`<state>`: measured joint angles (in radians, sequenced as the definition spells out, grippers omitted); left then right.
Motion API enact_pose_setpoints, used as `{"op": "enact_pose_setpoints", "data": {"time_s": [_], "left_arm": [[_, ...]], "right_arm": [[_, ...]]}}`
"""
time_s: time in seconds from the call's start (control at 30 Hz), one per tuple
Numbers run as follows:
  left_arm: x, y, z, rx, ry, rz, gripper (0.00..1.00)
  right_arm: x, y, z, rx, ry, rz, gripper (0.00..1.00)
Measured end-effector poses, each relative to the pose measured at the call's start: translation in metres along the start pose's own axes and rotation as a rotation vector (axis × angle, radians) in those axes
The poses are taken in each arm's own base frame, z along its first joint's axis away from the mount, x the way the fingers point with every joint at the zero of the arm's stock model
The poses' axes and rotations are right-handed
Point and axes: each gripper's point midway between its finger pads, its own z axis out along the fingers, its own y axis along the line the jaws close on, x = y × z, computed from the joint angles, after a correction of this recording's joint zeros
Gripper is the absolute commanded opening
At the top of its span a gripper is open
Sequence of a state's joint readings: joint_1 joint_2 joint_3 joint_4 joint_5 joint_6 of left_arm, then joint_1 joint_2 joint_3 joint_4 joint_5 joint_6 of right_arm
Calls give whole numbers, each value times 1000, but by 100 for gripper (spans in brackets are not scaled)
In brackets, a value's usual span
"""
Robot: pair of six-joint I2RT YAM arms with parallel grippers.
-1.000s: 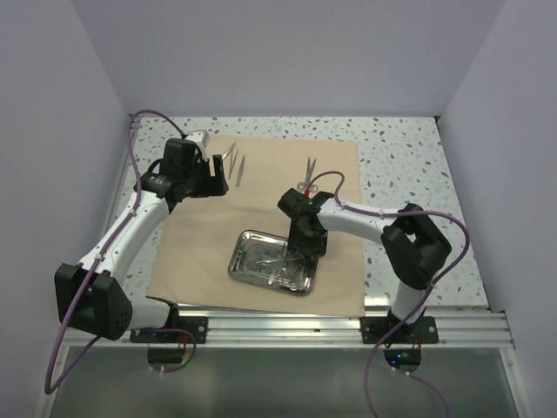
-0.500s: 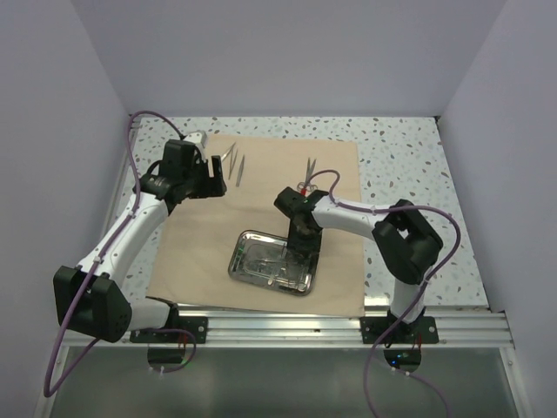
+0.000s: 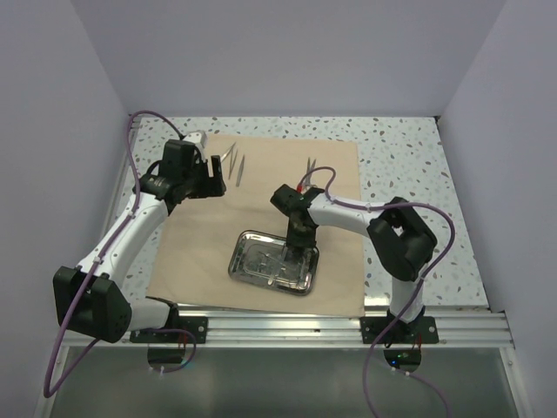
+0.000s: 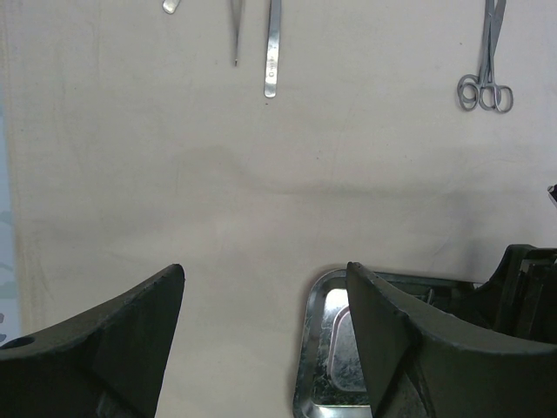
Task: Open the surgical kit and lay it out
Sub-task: Pick up the medical item from the container.
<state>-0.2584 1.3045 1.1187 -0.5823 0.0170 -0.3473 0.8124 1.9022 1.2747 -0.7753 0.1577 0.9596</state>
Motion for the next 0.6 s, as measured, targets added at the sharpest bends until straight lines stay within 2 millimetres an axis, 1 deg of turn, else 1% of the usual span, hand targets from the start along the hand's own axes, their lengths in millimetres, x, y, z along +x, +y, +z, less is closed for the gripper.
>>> {"op": "enact_pose_setpoints", "data": {"time_s": [0.13,0.2,0.23,0.27,0.33,0.37,0.43,0.6], "left_arm": [[0,0,0,-1,0,0,79],[0,0,0,-3,-1,0,79],[0,0,0,-3,-1,0,79],[0,1,0,-3,-1,0,79],[0,1,0,-3,-1,0,79],[0,1,0,-4,0,0,79],[0,1,0,-4,0,0,79],[1,1,2,-6,8,0,79]], "right_arm": [[-1,-2,0,10,-2,-12,34],[-1,-1,1,13,-1,-23,29],[-1,-2,1,17,1,-29,26],[-2,-2,1,21,1,-38,20],[-3,-3,2,28,0,-54,12],[-3,-3,2,31,3,-62,6],[-4,-2,2,32,5,-73,0],[-6,-1,0,43,11,-97,0]]}}
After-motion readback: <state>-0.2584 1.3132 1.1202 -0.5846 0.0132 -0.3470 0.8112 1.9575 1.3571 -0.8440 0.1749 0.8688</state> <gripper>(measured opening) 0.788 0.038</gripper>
